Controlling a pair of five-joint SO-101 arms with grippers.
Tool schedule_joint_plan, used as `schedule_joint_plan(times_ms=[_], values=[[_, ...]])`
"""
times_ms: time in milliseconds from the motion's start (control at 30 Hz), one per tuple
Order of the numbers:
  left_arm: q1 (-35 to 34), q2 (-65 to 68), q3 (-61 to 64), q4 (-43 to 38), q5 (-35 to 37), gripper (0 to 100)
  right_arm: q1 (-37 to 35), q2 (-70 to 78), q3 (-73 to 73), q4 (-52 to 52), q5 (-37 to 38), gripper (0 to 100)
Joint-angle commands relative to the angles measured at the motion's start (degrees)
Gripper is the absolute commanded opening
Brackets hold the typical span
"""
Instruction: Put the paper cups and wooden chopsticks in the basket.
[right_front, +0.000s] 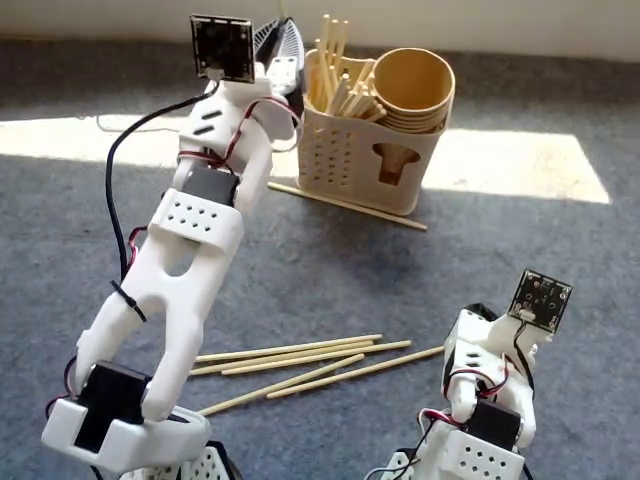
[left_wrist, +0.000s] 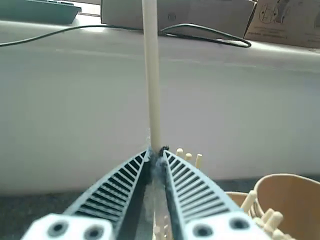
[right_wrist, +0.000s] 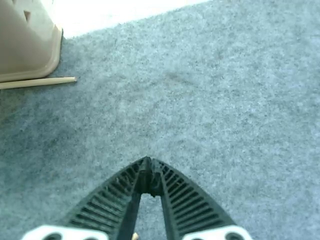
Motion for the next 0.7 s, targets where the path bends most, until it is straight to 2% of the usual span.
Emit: schedule_joint_plan(times_ms=[0, 100, 233, 500, 667], values=[[-0.9, -0.1, 1.4, -1.2, 0.8, 1, 0.6, -0.7, 6.3, 0.1, 0.5, 0.9], [-0.9, -0.6, 3.7, -0.9, 0.8, 3, 0.6, -0.7, 6.3, 0.1, 0.5, 0.9], [-1.3, -0.7, 5.7, -0.3, 0.8, 13, 0.6, -0.7, 6.3, 0.1, 0.5, 0.9], [-2.2, -0.8, -0.8, 15.6, 0.4, 14, 0.6, -0.7, 6.3, 0.1, 0.5, 0.9], [-2.2, -6.7, -4.4, 27.4, 0.4, 14, 0.6, -0.7, 6.3, 0.1, 0.5, 0.9]])
